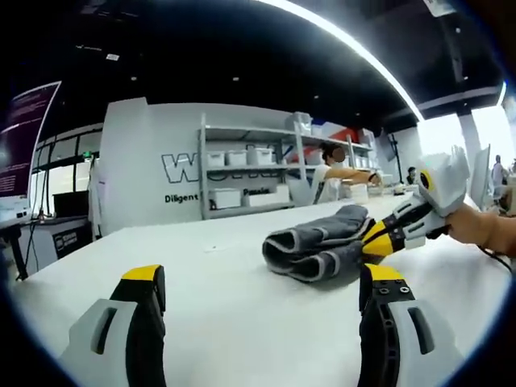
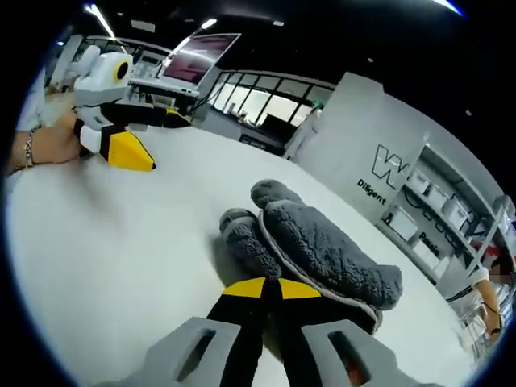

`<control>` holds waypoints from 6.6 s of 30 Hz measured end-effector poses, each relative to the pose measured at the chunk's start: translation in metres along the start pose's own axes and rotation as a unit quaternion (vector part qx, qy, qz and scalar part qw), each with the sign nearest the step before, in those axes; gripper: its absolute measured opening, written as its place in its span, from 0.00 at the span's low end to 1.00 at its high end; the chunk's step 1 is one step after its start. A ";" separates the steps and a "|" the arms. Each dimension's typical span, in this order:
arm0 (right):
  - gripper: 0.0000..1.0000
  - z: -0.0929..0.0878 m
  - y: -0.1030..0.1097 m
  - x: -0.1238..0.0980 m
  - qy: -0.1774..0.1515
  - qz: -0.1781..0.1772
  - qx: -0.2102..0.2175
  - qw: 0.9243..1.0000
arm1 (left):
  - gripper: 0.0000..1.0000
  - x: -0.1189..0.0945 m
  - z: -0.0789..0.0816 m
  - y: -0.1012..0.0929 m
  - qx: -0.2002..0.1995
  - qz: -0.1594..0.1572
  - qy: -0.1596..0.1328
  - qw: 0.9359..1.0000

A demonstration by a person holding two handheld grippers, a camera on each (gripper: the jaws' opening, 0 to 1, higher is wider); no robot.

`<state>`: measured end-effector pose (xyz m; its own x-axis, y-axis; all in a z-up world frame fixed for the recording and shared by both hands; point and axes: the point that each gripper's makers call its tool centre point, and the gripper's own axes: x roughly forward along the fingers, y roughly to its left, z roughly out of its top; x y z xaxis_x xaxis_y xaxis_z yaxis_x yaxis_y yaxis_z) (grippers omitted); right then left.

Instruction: Open the folded towel by lifting each exposed corner and separating the folded layers until the towel lies flat within the target outline without major curled edges

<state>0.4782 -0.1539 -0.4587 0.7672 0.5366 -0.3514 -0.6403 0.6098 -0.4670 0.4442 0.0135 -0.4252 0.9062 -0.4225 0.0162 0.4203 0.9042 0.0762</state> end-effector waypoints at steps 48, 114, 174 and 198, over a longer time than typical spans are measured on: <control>0.19 0.047 0.062 -0.058 -0.125 0.163 0.017 0.979 | 0.98 0.011 -0.006 0.008 0.008 -0.003 0.016 1.000; 0.78 0.032 0.004 -0.060 -0.071 0.002 -0.103 0.992 | 0.99 0.006 -0.006 0.003 0.003 -0.004 0.015 1.000; 0.04 0.049 0.018 -0.050 0.026 0.033 -0.241 0.970 | 0.99 0.000 -0.003 -0.001 -0.004 -0.008 0.010 1.000; 0.03 0.068 -0.017 -0.051 0.056 0.014 -0.222 0.973 | 0.98 0.004 -0.002 0.002 -0.006 -0.008 0.008 1.000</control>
<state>0.4476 -0.1522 -0.3780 0.7645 0.4670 -0.4443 -0.6018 0.2700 -0.7516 0.4483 0.0139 -0.4266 0.8998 -0.4363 -0.0016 0.4355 0.8979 0.0641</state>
